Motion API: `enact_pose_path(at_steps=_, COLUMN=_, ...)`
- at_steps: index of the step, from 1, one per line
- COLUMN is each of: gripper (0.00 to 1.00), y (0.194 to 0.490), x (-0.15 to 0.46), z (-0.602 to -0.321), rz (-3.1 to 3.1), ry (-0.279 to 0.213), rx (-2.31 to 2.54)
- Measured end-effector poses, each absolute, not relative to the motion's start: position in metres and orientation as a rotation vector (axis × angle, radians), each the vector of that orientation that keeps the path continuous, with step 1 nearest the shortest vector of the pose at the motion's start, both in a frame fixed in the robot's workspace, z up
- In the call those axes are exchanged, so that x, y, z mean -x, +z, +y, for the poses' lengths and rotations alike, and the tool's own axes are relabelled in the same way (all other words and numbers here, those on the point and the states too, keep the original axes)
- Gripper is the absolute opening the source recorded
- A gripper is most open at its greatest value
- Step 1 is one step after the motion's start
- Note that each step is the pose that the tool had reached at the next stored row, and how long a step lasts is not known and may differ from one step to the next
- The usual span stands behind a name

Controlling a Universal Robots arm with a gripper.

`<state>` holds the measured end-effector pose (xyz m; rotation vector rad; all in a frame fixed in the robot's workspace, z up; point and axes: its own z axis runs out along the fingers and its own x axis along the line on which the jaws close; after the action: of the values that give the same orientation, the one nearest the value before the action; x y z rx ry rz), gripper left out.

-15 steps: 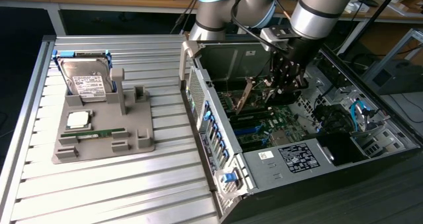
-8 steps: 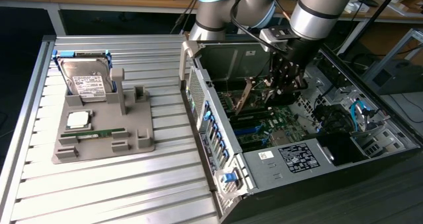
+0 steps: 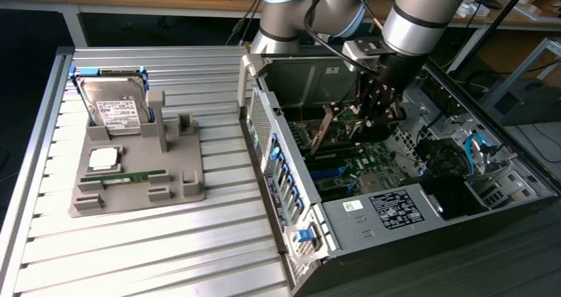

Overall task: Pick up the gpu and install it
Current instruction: 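Insert the gpu into the slot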

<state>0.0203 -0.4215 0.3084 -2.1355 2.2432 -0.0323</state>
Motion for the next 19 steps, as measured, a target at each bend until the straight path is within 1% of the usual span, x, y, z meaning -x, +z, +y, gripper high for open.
enact_pose_path(at_steps=19, gripper=0.27, y=0.306, x=-0.0177, z=-0.4306, rz=2.225, ry=-0.032, rx=2.154)
